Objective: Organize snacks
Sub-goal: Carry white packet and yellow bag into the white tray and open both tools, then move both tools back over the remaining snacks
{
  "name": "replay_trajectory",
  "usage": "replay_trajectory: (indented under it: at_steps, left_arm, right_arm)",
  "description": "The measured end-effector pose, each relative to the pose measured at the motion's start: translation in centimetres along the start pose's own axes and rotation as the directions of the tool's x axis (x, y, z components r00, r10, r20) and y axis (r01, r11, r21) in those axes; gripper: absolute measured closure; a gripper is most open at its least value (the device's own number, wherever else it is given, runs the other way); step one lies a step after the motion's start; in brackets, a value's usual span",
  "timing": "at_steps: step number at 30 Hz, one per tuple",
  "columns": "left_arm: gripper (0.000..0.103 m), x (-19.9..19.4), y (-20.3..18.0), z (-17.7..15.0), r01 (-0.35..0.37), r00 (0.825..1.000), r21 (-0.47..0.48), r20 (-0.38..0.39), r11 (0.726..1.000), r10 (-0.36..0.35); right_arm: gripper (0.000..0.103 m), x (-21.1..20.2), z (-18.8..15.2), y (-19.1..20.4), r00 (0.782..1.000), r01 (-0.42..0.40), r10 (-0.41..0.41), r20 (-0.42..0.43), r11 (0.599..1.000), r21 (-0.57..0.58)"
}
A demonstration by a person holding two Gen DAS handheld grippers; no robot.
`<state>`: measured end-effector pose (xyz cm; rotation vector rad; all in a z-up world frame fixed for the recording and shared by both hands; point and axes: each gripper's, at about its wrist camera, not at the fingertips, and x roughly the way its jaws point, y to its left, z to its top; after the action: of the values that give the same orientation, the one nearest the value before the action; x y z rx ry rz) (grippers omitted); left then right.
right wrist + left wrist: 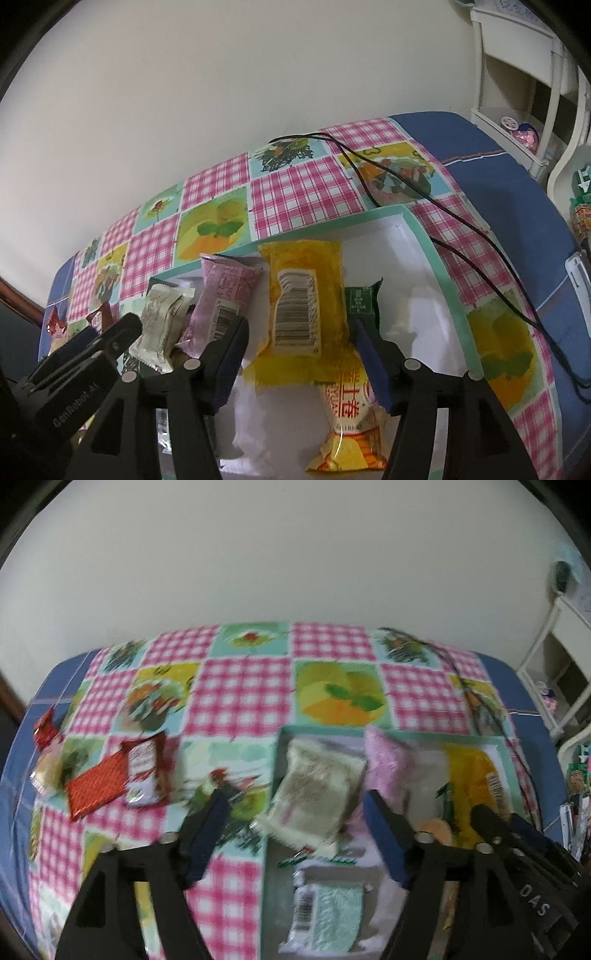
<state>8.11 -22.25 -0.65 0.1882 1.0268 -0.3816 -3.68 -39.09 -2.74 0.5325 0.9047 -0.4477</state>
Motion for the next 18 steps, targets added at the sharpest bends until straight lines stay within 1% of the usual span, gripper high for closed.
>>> replay_trajectory:
  at_steps: [3,5,8,12,14,15,16,17,18]
  left_arm:
    - [0.021,-0.1,0.9,-0.4,0.0,0.999,-0.036,-0.033,0.999,-0.001]
    - [0.021,-0.1,1.2,-0.8,-0.036,0.998,-0.032,-0.054,0.999,0.034]
    - [0.021,-0.4,1.6,-1.4,-0.062,0.996,-0.031,-0.067,0.998,0.06]
    - [0.021,-0.9,2.3,-1.9,-0.067,0.995,-0.053,-0.076,0.996,0.063]
    - [0.019,-1.1,2.6,-2.2,-0.076,0.994,-0.058,-0.081,0.995,0.071]
    - [0.014,-1.1,2.8,-2.4,-0.083,0.993,-0.06,-0.083,0.995,0.078]
    - [0.009,-1.1,2.9,-2.6,-0.088,0.993,-0.061,-0.085,0.994,0.083]
    - [0.009,-1.1,3.1,-2.9,-0.094,0.992,-0.06,-0.086,0.994,0.088]
    - [0.009,-1.1,3.2,-3.1,-0.1,0.991,-0.058,-0.091,0.993,0.094]
  right_arm:
    - [0.039,-0.3,-0.5,0.3,1.0,0.004,-0.004,-0.012,1.0,0.001]
    - [0.039,-0.6,-0.9,0.5,1.0,0.008,-0.008,-0.019,1.0,-0.004]
    - [0.039,-1.0,-1.4,0.7,1.0,0.018,-0.019,-0.025,1.0,-0.007]
    - [0.039,-1.4,-2.0,0.7,0.999,0.02,-0.02,-0.037,1.0,0.002]
    - [0.036,-1.6,-2.3,0.8,0.999,0.026,-0.026,-0.039,1.0,0.001]
    - [0.03,-1.7,-2.4,0.8,0.999,0.03,-0.03,-0.038,1.0,0.0]
    - [0.023,-1.8,-2.5,0.9,0.999,0.035,-0.035,-0.036,0.999,0.0]
    - [0.02,-1.9,-2.6,1.0,0.999,0.038,-0.038,-0.035,0.999,0.0]
    - [0.015,-2.0,-2.8,1.0,0.999,0.037,-0.037,-0.035,0.999,-0.001]
